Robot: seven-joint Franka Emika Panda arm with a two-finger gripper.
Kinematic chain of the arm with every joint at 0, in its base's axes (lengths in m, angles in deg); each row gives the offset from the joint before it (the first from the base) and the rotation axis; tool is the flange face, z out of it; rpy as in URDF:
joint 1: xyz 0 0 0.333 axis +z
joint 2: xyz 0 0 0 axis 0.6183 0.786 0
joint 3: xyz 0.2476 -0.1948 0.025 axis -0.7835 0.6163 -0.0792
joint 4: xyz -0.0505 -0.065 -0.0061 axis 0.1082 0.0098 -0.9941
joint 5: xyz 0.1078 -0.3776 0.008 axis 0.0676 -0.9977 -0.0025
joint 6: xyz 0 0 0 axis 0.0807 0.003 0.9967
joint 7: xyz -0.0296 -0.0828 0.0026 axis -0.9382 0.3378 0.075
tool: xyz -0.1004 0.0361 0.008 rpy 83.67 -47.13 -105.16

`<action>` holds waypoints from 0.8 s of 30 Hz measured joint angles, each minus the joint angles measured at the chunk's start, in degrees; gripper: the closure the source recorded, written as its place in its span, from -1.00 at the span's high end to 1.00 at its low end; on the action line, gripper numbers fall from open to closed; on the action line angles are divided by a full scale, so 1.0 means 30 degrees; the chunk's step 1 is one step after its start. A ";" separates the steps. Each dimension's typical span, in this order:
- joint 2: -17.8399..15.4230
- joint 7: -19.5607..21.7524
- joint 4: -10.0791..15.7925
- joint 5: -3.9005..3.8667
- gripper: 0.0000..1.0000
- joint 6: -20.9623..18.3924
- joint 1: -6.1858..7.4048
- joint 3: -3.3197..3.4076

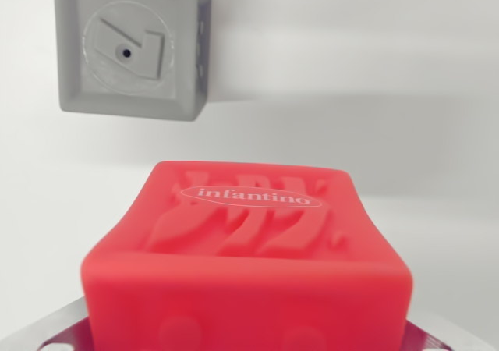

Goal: Destack cube

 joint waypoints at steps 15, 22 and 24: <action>-0.0411 -0.1118 0.1637 0.0000 -1.00 0.1242 -0.0493 0.0000; -0.0584 -0.1634 0.2360 0.0000 -1.00 0.1786 -0.0728 0.0000; -0.0621 -0.1795 0.2557 0.0000 -1.00 0.1948 -0.0800 0.0001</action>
